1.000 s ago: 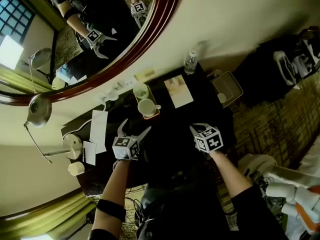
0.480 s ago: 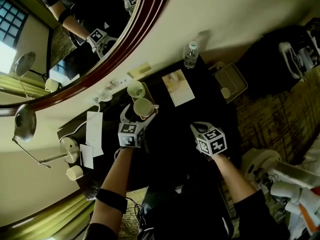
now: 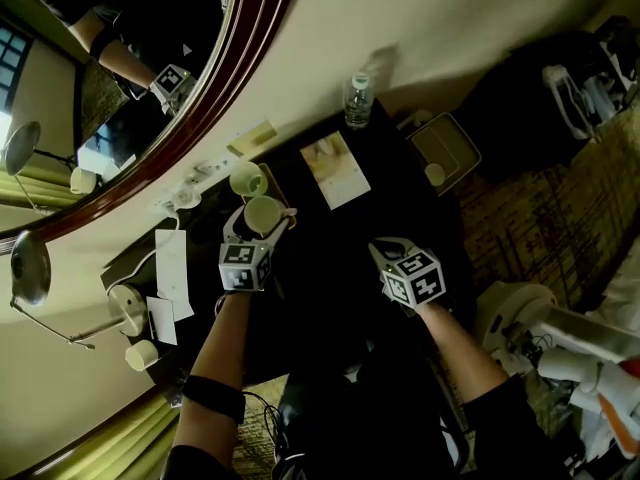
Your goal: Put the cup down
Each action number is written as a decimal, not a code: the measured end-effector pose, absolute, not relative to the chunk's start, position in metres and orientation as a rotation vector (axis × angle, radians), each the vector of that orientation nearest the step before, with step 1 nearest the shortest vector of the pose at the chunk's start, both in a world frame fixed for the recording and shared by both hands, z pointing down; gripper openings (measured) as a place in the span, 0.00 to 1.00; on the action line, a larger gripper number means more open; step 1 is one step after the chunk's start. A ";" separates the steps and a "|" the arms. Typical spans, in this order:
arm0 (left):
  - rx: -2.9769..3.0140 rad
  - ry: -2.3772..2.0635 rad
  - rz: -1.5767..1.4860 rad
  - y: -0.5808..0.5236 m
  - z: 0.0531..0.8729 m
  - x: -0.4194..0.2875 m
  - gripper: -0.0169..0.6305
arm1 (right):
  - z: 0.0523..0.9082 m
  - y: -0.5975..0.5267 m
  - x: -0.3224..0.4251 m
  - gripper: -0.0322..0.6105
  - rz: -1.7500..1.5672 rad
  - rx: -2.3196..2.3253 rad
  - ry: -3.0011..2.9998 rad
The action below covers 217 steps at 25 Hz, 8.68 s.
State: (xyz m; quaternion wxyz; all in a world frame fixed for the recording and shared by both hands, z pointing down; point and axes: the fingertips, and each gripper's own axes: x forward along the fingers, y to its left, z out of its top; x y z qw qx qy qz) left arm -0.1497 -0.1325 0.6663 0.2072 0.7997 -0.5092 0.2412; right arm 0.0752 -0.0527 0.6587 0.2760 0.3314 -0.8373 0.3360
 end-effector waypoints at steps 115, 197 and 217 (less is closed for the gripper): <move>1.873 -1.775 0.328 0.015 0.533 -0.239 0.03 | 0.591 -0.172 -0.117 0.69 0.296 0.193 -2.513; 1.990 -1.677 0.360 0.082 0.535 -0.210 0.04 | 0.650 0.037 -0.067 0.72 0.177 0.052 -2.374; 2.040 -1.688 0.340 0.084 0.523 -0.196 0.04 | 0.529 -0.046 0.086 0.07 0.395 0.988 -2.414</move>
